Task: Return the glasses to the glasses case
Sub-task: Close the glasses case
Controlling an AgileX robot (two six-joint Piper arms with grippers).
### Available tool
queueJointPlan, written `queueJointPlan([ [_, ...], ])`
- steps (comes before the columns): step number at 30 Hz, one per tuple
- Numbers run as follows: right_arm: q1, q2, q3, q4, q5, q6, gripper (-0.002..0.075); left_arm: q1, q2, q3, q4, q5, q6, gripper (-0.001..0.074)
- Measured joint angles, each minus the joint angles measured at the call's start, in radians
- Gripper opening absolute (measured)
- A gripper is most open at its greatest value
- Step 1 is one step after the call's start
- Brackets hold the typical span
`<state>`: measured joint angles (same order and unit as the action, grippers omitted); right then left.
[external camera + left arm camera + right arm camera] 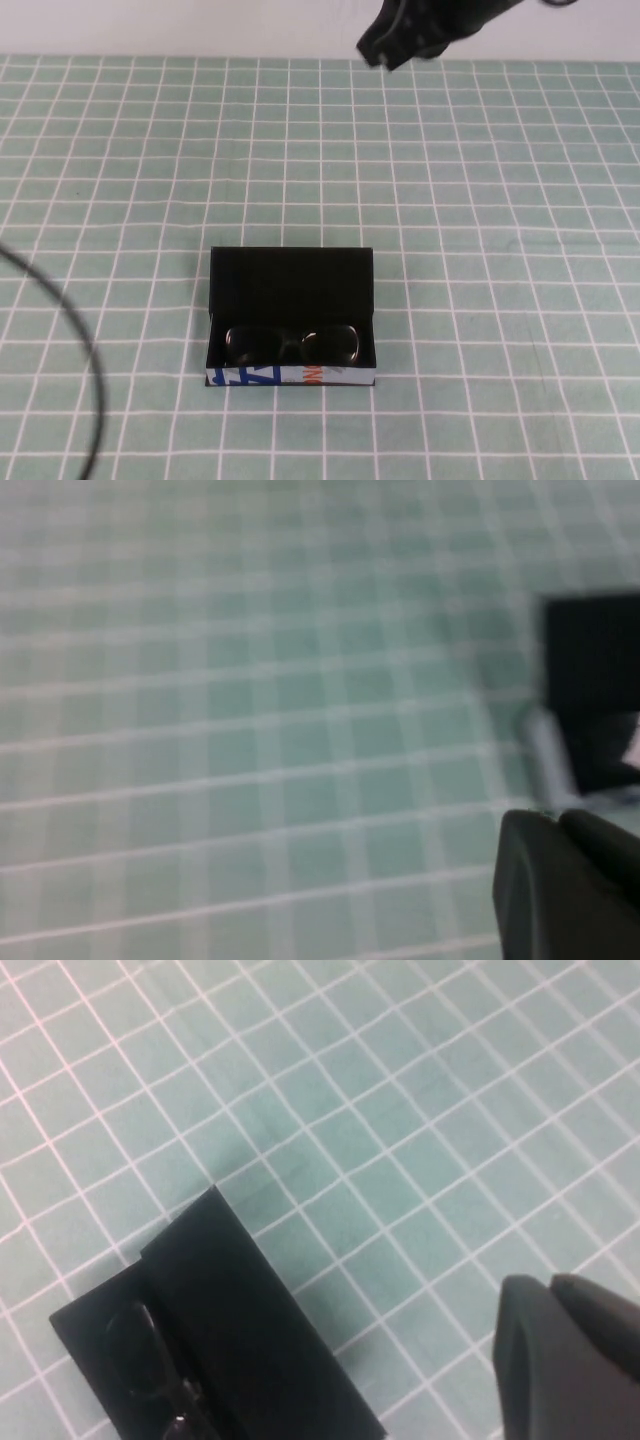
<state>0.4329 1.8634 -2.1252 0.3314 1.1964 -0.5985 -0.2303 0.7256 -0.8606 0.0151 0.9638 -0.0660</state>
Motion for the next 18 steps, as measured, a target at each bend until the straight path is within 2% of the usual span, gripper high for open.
queueJointPlan([
  [4,-0.004,0.045,0.000,0.016,0.000,0.002,-0.0011,0.000,0.095,0.018,-0.184,-0.030,0.120,-0.0002],
  [12,-0.007,0.122,0.000,0.056,-0.029,0.004,-0.0011,0.000,0.209,0.151,-0.642,-0.131,0.517,-0.0002],
  [18,-0.007,0.178,0.000,0.094,-0.038,0.004,-0.0011,0.000,0.308,0.250,-0.833,-0.277,0.652,-0.0002],
])
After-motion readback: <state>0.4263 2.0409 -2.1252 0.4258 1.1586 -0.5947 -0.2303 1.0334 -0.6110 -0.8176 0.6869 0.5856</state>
